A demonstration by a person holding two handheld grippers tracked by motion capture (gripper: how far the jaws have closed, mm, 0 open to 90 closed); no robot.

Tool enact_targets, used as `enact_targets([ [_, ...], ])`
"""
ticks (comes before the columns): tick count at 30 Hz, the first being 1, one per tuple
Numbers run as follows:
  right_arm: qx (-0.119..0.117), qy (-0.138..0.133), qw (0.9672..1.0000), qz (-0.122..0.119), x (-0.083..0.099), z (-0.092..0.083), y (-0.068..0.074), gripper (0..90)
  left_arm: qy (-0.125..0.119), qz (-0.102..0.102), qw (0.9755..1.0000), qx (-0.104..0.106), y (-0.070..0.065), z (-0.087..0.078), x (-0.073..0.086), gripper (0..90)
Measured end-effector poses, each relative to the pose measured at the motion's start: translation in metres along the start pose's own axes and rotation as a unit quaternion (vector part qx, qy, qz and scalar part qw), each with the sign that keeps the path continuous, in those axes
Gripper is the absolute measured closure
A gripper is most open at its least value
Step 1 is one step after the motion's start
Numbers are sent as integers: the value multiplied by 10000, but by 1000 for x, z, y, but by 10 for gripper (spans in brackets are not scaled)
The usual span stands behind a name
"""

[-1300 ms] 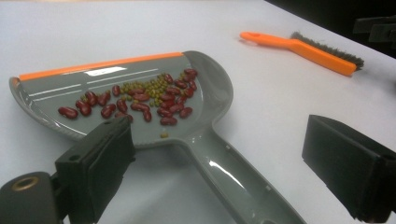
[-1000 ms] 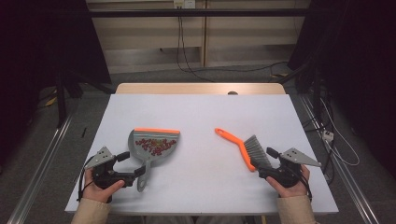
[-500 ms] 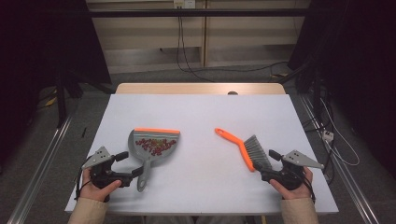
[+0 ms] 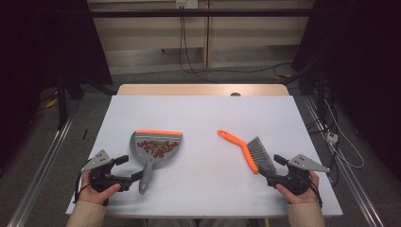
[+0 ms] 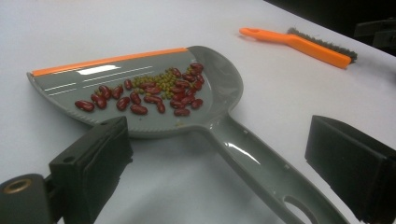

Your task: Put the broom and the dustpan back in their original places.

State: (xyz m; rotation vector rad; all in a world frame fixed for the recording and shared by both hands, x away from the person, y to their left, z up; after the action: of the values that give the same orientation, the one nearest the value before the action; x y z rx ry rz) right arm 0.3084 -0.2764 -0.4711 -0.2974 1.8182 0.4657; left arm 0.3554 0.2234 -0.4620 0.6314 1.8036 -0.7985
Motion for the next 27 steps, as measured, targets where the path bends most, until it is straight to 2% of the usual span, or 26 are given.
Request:
enact_targets([
  [11, -23, 104, 9999, -49, 4, -3, -2, 202, 66, -11, 10000, -32, 4, -7, 5, 68],
  [27, -20, 131, 9999, -86, 5, -8, -6, 203, 167, 73, 9998, 32, 1, -6, 8, 68],
])
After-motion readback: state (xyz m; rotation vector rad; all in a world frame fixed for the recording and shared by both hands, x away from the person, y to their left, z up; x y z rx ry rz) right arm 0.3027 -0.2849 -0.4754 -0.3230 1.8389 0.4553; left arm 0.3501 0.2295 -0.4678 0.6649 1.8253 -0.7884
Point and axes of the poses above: each handheld gripper's, and its own axes: z roughly forward along the jaws, x roughly out of its underside, y roughly to its left, the point moved 5 cm from there along z, roughly forward along the jaws, and after that the axes turned 11 degrees about -y, right-handed, at the moved point
